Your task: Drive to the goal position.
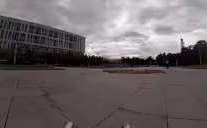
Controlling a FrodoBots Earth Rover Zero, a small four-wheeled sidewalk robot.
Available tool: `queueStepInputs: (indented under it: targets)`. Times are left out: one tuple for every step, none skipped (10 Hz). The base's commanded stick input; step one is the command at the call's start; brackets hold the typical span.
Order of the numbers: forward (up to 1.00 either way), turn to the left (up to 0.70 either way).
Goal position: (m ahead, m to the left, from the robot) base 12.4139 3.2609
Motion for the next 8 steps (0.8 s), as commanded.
queueStepInputs:
  targets:
    - [0.7, 0.0]
    - [0.7, 0.0]
    - [0.7, 0.0]
    - [0.7, 0.0]
    - [0.7, 0.0]
    - [0.7, 0.0]
    - [0.7, 0.0]
    - [0.7, 0.0]
